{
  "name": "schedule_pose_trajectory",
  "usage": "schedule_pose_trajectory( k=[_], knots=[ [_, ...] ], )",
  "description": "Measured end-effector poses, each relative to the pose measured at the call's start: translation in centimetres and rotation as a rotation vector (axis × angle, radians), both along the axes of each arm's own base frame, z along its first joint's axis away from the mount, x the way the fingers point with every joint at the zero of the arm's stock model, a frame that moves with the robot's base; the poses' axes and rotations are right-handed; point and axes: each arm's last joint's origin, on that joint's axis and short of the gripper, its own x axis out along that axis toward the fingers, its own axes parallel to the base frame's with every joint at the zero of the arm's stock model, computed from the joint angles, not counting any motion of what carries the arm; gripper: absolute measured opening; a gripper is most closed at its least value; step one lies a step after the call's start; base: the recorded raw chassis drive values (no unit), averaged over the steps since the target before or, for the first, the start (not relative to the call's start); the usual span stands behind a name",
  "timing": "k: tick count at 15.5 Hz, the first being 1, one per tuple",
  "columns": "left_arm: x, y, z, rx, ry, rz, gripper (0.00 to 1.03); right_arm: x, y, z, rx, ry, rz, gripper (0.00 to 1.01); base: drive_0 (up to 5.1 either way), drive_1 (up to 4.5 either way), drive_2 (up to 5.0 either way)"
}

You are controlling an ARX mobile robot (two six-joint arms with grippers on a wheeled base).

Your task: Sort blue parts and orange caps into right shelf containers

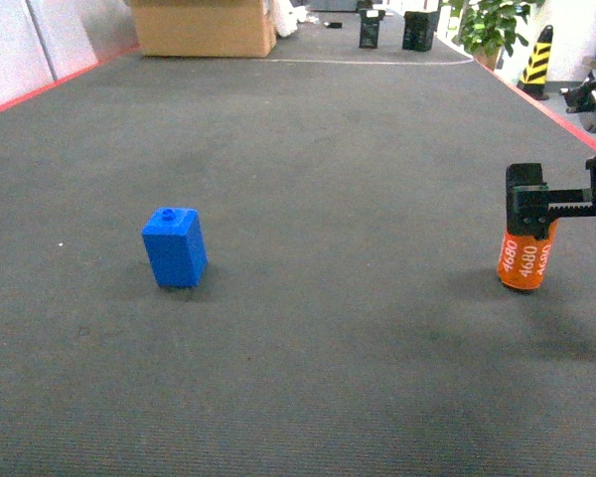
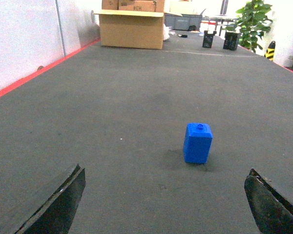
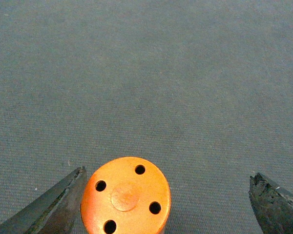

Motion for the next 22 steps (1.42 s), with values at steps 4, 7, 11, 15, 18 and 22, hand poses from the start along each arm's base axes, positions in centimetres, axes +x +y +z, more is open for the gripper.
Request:
schedule_pose_trajectory(
  k=[4, 7, 11, 15, 18, 22],
  knots=[
    [0.0, 0.0, 0.0, 0.0, 0.0, 0.0, 0.98, 0.5, 0.3, -3.7, 0.024, 0.102, 0.003, 0.5, 0.0, 0.0, 0.0],
    [0.0, 0.0, 0.0, 0.0, 0.0, 0.0, 0.98, -0.3, 0.3, -2.6, 0.037, 0.037, 0.019, 0.44, 0.0, 0.0, 0.0],
    [0.0, 0.0, 0.0, 0.0, 0.001, 0.0, 0.98, -16.2, -2.7, 2.8, -0.102, -0.254, -0.068, 0.44, 0.0, 0.0, 0.0],
    [1.0, -0.5, 0.5, 0.015, 0.127, 0.082, 0.98, -16.9, -2.8, 1.8, -0.115, -0.207, -0.076, 0.44, 0.0, 0.0, 0.0],
    [1.9, -0.6, 1.6, -0.003, 0.125, 0.068, 0.98, -16.8, -2.6, 1.9, -0.112, -0.217, -0.061, 0.44, 0.0, 0.0, 0.0],
    [8.0, -2.3, 3.3, -0.011, 0.17, -0.093, 0.98, -16.8, -2.6, 1.9, -0.115, -0.218, -0.061, 0.44, 0.0, 0.0, 0.0]
  ],
)
